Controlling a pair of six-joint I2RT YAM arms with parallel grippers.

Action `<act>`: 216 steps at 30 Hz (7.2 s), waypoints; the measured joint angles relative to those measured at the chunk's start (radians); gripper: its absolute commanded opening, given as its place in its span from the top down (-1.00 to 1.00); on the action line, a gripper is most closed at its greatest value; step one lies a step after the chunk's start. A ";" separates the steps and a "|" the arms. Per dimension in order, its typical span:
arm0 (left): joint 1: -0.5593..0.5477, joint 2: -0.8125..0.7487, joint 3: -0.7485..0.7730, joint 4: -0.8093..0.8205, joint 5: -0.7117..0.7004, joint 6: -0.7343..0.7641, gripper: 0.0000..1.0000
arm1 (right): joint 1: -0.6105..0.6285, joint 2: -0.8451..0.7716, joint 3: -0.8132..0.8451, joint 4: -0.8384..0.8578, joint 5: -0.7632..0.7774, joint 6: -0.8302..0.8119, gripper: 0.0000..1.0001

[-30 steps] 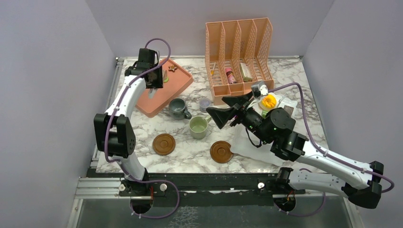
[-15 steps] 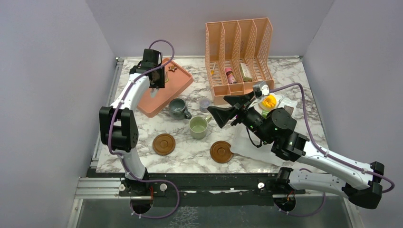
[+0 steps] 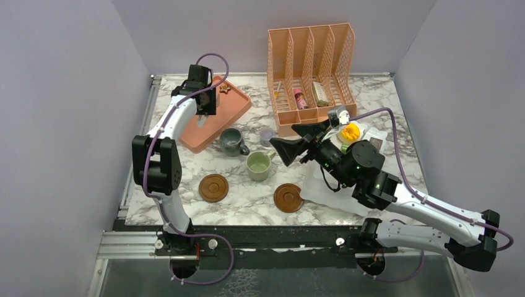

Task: Serve the afternoon tea
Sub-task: Pick up the desert from the tray, then place the desert on the desert table, then move the tray with dessert.

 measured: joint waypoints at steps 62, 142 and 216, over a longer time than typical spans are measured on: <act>-0.251 -0.416 -0.229 -0.016 0.168 -0.086 0.32 | 0.000 -0.109 0.065 -0.071 0.085 -0.043 -0.96; -1.154 -0.164 -0.305 0.217 0.074 -0.414 0.18 | 0.000 -0.204 0.146 -0.130 0.199 -0.139 -0.97; -0.387 -0.299 -0.008 -0.143 -0.197 -0.108 0.17 | 0.000 -0.184 0.113 -0.110 0.166 -0.115 -0.97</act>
